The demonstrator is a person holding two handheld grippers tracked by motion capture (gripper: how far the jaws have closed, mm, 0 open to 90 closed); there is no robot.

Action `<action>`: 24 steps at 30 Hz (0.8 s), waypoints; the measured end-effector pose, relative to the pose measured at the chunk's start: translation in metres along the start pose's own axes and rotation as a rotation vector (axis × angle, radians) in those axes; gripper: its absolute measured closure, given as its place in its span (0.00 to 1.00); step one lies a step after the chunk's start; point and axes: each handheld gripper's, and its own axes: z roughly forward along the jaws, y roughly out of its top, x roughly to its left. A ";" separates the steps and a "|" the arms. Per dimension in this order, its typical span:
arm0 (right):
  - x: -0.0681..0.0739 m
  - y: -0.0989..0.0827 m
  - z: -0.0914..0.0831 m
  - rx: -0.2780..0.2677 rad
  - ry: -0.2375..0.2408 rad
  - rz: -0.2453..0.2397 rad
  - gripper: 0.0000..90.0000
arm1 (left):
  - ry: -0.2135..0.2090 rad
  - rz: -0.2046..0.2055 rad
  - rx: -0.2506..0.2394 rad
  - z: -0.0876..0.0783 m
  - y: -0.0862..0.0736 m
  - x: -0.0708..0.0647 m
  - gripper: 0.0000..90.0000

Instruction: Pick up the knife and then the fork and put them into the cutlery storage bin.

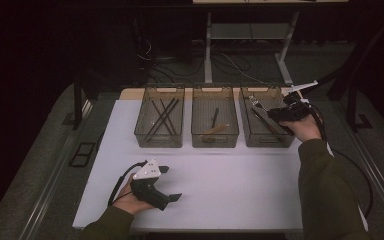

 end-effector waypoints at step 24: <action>-0.001 0.007 0.013 -0.023 -0.018 0.028 0.41 | -0.004 -0.010 -0.004 0.000 0.000 -0.001 0.00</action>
